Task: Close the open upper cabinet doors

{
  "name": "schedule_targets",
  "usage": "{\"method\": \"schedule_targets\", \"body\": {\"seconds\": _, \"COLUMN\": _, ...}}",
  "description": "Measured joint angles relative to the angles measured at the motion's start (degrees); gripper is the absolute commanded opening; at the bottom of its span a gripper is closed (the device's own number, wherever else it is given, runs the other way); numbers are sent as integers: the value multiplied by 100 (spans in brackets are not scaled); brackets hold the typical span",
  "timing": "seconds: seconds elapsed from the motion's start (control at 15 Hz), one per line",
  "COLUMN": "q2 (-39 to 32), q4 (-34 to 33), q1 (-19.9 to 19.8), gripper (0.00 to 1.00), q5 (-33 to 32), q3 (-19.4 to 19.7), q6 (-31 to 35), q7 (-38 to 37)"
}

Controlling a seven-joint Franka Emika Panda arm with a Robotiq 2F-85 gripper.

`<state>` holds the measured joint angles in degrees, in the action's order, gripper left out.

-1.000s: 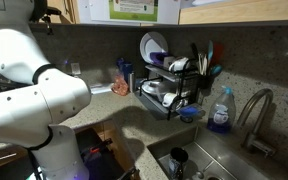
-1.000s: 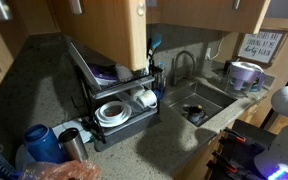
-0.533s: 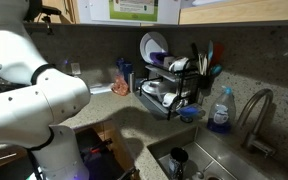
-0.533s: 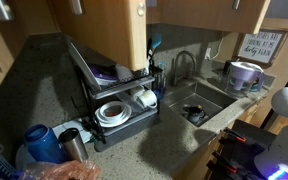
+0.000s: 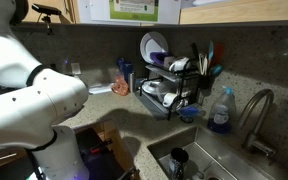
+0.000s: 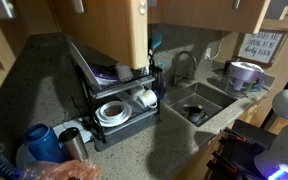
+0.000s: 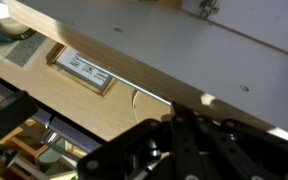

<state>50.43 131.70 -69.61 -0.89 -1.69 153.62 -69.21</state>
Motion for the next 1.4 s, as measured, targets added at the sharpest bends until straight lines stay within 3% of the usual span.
{"method": "schedule_targets", "body": {"seconds": 0.4, "q2": -30, "q4": 439, "q1": 1420, "gripper": 1, "q5": 274, "q3": -21, "q6": -141, "q7": 53}}
{"method": "schedule_targets", "body": {"seconds": 0.73, "q2": -161, "q4": 501, "q1": 2431, "gripper": 1, "q5": 341, "q3": 388, "q6": -383, "q7": 519}}
{"method": "schedule_targets", "body": {"seconds": 1.13, "q2": 16, "q4": 288, "q1": 3680, "gripper": 1, "q5": 464, "q3": 1118, "q6": -1671, "q7": 1670}}
{"method": "schedule_targets", "body": {"seconds": 1.4, "q2": 186, "q4": 129, "q1": 4146, "gripper": 1, "q5": 464, "q3": 1404, "q6": -2523, "q7": 2311}}
